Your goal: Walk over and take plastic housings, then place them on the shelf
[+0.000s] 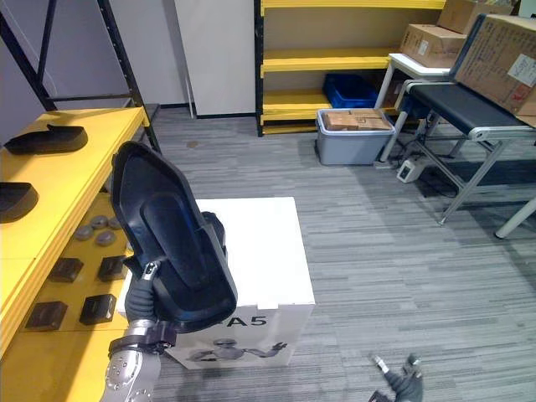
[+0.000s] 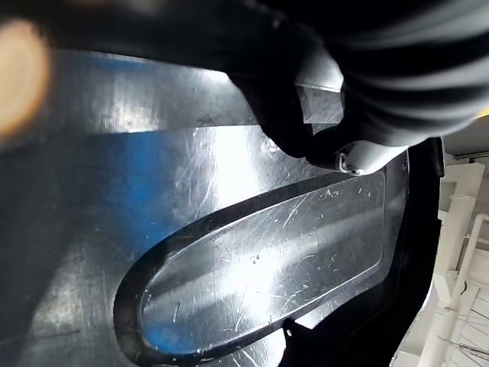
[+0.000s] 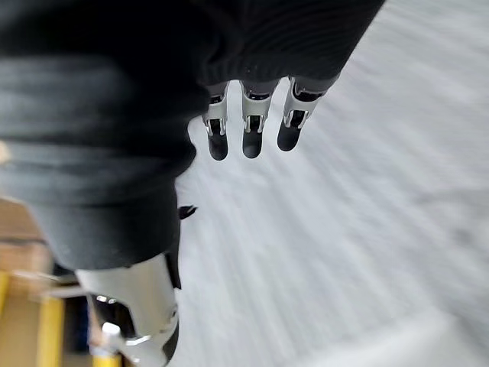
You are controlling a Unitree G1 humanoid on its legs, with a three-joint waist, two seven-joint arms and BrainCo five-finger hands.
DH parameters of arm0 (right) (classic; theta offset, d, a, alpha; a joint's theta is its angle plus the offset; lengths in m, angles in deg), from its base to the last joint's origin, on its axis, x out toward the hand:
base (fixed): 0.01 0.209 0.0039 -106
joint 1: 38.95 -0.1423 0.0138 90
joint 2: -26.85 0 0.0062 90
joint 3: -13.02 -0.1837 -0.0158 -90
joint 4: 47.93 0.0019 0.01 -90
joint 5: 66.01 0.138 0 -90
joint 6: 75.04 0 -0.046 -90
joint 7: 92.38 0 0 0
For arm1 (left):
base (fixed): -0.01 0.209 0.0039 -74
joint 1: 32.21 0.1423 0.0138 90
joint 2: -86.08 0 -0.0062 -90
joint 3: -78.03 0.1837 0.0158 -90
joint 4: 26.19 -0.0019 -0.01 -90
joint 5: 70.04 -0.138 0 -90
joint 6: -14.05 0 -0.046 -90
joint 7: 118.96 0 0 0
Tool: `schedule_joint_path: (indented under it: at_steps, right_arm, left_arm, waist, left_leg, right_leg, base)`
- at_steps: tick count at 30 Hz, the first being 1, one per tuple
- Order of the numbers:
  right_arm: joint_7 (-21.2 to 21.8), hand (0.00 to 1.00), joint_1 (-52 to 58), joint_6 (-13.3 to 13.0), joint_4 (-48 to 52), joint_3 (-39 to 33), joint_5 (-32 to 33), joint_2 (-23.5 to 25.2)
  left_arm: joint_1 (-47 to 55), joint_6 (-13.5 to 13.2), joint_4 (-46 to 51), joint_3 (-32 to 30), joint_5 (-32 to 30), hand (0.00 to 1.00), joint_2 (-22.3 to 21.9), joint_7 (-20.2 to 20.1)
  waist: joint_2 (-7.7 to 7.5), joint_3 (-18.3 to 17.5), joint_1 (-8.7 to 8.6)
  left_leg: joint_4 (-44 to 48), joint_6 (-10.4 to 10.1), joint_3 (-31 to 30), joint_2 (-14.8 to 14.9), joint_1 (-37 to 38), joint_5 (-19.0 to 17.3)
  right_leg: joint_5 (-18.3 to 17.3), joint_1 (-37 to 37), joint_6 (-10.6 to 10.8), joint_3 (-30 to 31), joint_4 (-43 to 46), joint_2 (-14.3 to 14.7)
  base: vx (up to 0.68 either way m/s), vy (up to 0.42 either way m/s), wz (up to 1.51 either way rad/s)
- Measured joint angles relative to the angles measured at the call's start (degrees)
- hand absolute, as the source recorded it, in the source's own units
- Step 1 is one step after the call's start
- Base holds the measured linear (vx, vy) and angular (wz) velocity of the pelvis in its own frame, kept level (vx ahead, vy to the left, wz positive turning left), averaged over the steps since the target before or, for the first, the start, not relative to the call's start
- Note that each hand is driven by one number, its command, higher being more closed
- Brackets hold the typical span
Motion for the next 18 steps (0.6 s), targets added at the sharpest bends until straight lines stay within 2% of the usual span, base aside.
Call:
schedule_joint_path:
  at_steps: [4, 7, 9, 11, 12, 14, 15, 17, 18]
  right_arm:
    - [3.84, 0.0, 0.95, 1.28, -5.45, 5.0, -1.74, 1.44]
    - [5.18, 0.0, 0.75, 1.7, -6.93, 8.05, -4.03, 1.53]
    - [5.21, 0.0, 0.4, 1.7, -7.76, 9.5, -4.58, 1.04]
    - [5.09, 0.0, -0.14, 1.7, -8.62, 11.91, -5.27, 0.45]
    - [5.0, 0.0, -0.99, 1.7, -9.3, 12.4, -5.79, 0.1]
    - [4.73, 0.0, -2.16, 1.7, -9.8, 12.36, -6.54, -0.01]
    - [4.66, 0.0, -3.26, 1.7, -10.68, 12.45, -7.67, -0.6]
    - [4.6, 0.0, -5.62, 1.79, -13.46, 12.44, -8.75, -1.32]
    - [4.61, 0.0, -6.37, 1.82, -14.23, 12.44, -9.08, -1.51]
  left_arm:
    - [1.18, -0.02, 0.82, 0.02, -1.02, 1.0, -0.18, -1.14]
    - [2.45, 0.05, 0.81, -0.14, -1.01, 1.0, -0.56, -1.19]
    - [2.44, 0.08, 0.94, -0.1, -1.01, 1.0, -0.81, -1.37]
    - [2.29, 0.08, 1.51, -0.05, -1.01, 1.0, -0.74, -1.31]
    - [2.19, 0.09, 2.5, 0.06, -1.0, 1.0, -0.88, -1.23]
    - [2.13, 0.07, 3.64, -0.21, -1.0, 1.0, -1.03, -1.12]
    - [1.65, 0.03, 3.77, -0.33, -0.99, 1.0, -1.11, -0.99]
    - [1.77, 0.02, 3.22, -0.72, -1.02, 1.0, -1.24, -0.9]
    - [1.93, 0.02, 2.88, -0.96, -1.01, 1.0, -1.23, -0.72]
  waist:
    - [-0.14, 0.12, 0.6]
    - [-0.34, 0.25, 1.08]
    - [-0.7, 0.63, 2.57]
    - [-1.91, 1.17, 3.33]
    - [-2.38, 2.13, 4.17]
    - [-2.7, 3.19, 4.55]
    - [-2.15, 4.31, 4.87]
    - [-1.64, 5.03, 5.06]
    - [-1.77, 4.97, 5.11]
  left_leg:
    - [-0.2, -0.07, -1.19, -0.24, -0.06, -0.04]
    - [-0.21, -0.07, -3.05, -0.9, -0.05, -0.01]
    - [-0.16, -0.03, -5.34, -1.31, -0.11, 0.21]
    - [1.38, 0.43, -10.87, -2.66, -2.74, 0.66]
    - [3.49, 1.09, -14.29, -3.96, -6.03, 0.02]
    - [6.39, 2.87, -9.83, -3.44, -9.49, -1.45]
    - [11.78, 4.45, 1.08, -0.33, -12.68, -2.6]
    - [15.76, 5.39, 11.26, 2.4, -13.48, -3.42]
    - [16.24, 6.16, 13.2, 2.33, -13.39, -4.52]
  right_leg:
    - [-0.32, 0.65, 0.35, -1.35, 0.13, -0.33]
    - [-1.7, 1.26, 0.63, -3.97, 1.4, -1.23]
    - [-2.16, 1.81, 0.8, -6.2, 2.87, -1.69]
    - [-3.72, 2.19, 1.13, -11.96, 4.84, -3.0]
    - [-4.37, 2.11, 1.58, -17.22, 6.41, -4.29]
    - [-4.44, 2.41, 1.67, -23.31, 6.77, -5.84]
    - [-4.46, 3.43, 1.68, -28.58, 7.49, -6.98]
    - [-4.64, 6.04, 1.9, -33.4, 8.87, -8.0]
    - [-4.62, 6.5, 1.91, -34.88, 9.58, -8.83]
  base:
    - [-0.03, 0.006, 0.15]
    - [-0.02, -0.001, 0.34]
    - [0.0, -0.015, 0.68]
    - [0.01, -0.05, 1.49]
    - [0.0, -0.031, 2.01]
    - [0.01, 0.002, 2.0]
    - [0.08, 0.028, 1.8]
    - [0.16, 0.082, 1.61]
    - [0.17, 0.103, 1.25]
